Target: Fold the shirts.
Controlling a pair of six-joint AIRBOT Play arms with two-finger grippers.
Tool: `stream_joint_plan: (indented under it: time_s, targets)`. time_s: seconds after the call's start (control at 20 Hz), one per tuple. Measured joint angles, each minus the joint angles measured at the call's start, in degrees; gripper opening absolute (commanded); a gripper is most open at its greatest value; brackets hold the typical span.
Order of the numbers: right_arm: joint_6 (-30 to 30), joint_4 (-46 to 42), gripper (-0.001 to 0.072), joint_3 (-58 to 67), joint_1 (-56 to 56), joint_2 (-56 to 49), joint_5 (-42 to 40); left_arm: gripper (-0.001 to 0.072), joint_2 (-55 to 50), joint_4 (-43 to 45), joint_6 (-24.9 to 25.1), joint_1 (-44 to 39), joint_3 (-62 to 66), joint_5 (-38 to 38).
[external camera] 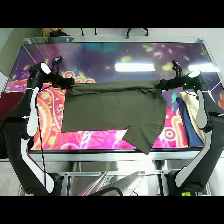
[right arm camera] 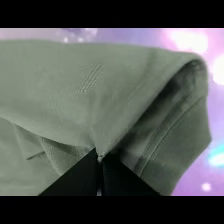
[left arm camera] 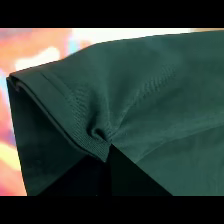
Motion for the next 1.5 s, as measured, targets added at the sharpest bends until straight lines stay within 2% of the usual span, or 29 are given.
stream_joint_plan:
  time_s: [0.05, 0.1, 0.25, 0.45, 0.55, 0.8, 0.85, 0.9, 0.95, 1.0, 1.25, 1.5]
  targets:
    - [0.63, -1.29, 0.0258, -0.07, 0.37, 0.00, 0.00, 0.0536, 0.00, 0.04, 0.00, 0.00, 0.02, 0.24]
    - [1.90, -2.89, 0.0258, -0.13, 0.68, 0.15, 0.00, 0.0694, 0.09, 0.15, 0.00, 0.02, 0.24, 0.31]
    - [7.23, -9.46, 0.0258, -0.22, 0.92, 2.21, 1.38, 0.0693, 0.35, 0.26, -0.15, 0.61, 3.69, -2.60]
    - [15.93, -17.64, 0.0257, -1.31, 0.02, 9.27, 7.48, 0.0692, 2.82, 0.28, -2.62, 3.54, 7.32, -11.28]
    - [19.52, -19.93, 0.0256, -5.68, -0.72, 13.92, 10.71, 0.0646, 6.32, 0.28, -3.65, 5.81, 3.23, -15.08]
    - [25.86, -22.14, 0.0258, -31.71, -2.19, 31.17, 13.27, 0.0645, 18.71, -0.15, -2.69, 11.41, -19.98, -17.11]
    - [26.93, -22.18, 0.0286, -37.27, -2.32, 34.75, 13.22, 0.0646, 21.05, -0.63, -1.86, 12.33, -24.92, -16.41]
    - [28.02, -22.21, 0.0422, -42.86, -2.45, 38.47, 12.96, 0.0646, 22.86, -1.31, -0.98, 13.07, -29.05, -15.85]
    - [28.98, -22.16, 0.0479, -47.63, -2.51, 41.64, 12.55, 0.0646, 24.50, -2.23, -0.07, 13.79, -32.98, -15.26]
    - [30.03, -21.64, 0.0479, -52.33, -2.58, 44.72, 12.41, 0.0645, 25.73, -3.13, 0.72, 14.34, -36.11, -14.38]
    - [30.88, -14.99, 0.0479, -69.70, -2.60, 53.37, 8.81, 0.0645, 28.04, -6.58, 2.80, 15.34, -46.58, -10.27]
    - [24.87, -5.70, 0.0478, -76.81, -2.62, 52.33, 2.43, 0.0645, 26.77, -7.76, 3.43, 13.94, -49.48, -6.99]
